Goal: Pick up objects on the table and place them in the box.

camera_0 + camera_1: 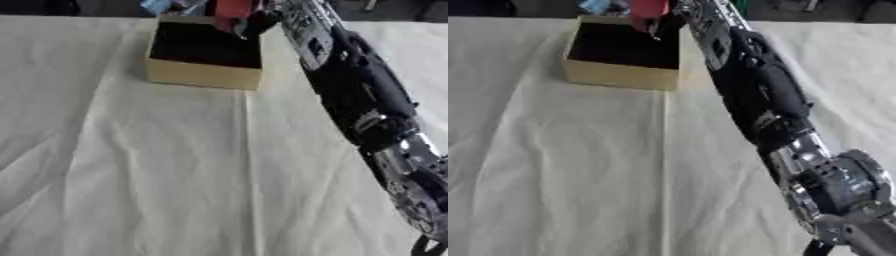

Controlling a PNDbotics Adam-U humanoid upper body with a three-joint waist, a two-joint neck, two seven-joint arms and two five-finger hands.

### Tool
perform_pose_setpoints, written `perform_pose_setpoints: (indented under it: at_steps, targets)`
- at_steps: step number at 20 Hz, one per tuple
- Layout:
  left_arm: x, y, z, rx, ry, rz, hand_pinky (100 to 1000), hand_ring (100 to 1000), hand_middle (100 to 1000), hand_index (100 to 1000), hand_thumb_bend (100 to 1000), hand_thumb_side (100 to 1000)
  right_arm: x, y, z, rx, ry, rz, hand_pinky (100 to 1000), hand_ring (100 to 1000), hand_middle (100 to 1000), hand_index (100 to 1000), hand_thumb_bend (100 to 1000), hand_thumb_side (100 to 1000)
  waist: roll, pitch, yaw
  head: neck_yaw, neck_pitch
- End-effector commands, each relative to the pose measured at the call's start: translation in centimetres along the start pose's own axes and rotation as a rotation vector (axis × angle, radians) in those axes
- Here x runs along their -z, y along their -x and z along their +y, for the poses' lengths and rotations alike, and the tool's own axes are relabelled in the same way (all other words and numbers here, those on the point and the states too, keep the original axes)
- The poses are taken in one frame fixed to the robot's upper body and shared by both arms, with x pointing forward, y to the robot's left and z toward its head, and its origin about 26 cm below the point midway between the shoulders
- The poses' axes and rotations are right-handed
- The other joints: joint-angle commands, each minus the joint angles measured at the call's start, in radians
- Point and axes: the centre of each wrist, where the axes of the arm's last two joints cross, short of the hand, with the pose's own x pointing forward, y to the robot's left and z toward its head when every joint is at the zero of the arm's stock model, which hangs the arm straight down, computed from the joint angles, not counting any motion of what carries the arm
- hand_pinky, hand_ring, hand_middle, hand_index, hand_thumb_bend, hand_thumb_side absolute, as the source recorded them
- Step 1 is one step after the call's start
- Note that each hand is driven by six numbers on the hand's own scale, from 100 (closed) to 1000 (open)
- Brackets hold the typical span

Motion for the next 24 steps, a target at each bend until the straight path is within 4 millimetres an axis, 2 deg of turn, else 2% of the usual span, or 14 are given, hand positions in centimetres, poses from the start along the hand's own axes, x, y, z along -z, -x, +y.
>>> perform_pose_setpoints:
  at_steps: [1,4,5,7,8,9,10,11,12,18,22,24]
  targets:
    - [0.72,-0.74,0.02,-0.007,0.007,-0.039,564,599,617,702,100,100,0.3,-0.49,-0.87,-0.033,0.014,-0.001,773,742,591,840,100,101,0.022,-0.002,0.004,-0.008,-0.016]
    - [0.75,-0.76,0.0,-0.009,0.006,-0.04,564,599,617,702,100,100,0.46,-0.48,-0.3,-0.052,-0.014,0.009,782,760,645,863,100,100,0.022,0.001,0.006,-0.008,-0.017]
    - [0.76,-0.76,-0.02,-0.009,0.007,-0.04,564,599,617,702,100,100,0.5,-0.52,-0.23,-0.058,-0.02,0.012,803,795,716,894,100,100,0.021,0.002,0.006,-0.008,-0.017]
    - [0.75,-0.76,-0.03,-0.01,0.007,-0.039,564,599,617,702,100,100,0.54,-0.64,-0.28,-0.086,-0.024,0.017,851,850,798,923,100,290,0.021,0.003,0.007,-0.008,-0.018]
    - [0.75,-0.76,-0.03,-0.011,0.007,-0.039,564,599,617,702,100,100,0.57,-0.69,-0.31,-0.111,-0.026,0.021,858,859,813,929,100,332,0.02,0.004,0.007,-0.008,-0.018]
    - [0.76,-0.76,-0.04,-0.011,0.007,-0.039,564,599,617,703,100,100,0.6,-0.71,-0.32,-0.138,-0.025,0.029,884,894,852,947,209,482,0.02,0.004,0.007,-0.008,-0.017]
    - [0.76,-0.76,-0.04,-0.011,0.007,-0.039,564,599,617,703,100,100,0.63,-0.72,-0.32,-0.166,-0.023,0.039,889,903,861,951,246,516,0.02,0.004,0.008,-0.008,-0.017]
    - [0.76,-0.76,-0.04,-0.011,0.007,-0.039,564,598,617,703,100,100,0.65,-0.71,-0.33,-0.192,-0.019,0.048,910,926,888,963,319,598,0.02,0.004,0.009,-0.008,-0.018]
    - [0.75,-0.76,-0.04,-0.011,0.007,-0.038,565,598,617,703,100,100,0.67,-0.7,-0.36,-0.218,-0.013,0.059,917,934,899,968,352,622,0.02,0.004,0.009,-0.009,-0.018]
    - [0.68,-0.73,-0.05,-0.013,0.006,-0.035,565,599,617,704,100,100,0.71,-0.82,-0.67,-0.276,0.012,0.069,916,929,891,972,359,610,0.021,0.0,0.008,-0.007,-0.017]
    - [0.67,-0.72,-0.06,-0.013,0.007,-0.034,566,599,617,705,100,100,0.71,-0.9,-0.79,-0.267,-0.003,0.055,922,938,911,1000,386,641,0.022,-0.003,0.008,-0.006,-0.019]
    - [0.66,-0.72,-0.05,-0.013,0.008,-0.033,566,599,617,705,100,100,0.71,-1.03,-0.86,-0.252,-0.018,0.039,936,947,921,1000,390,614,0.022,-0.005,0.009,-0.005,-0.018]
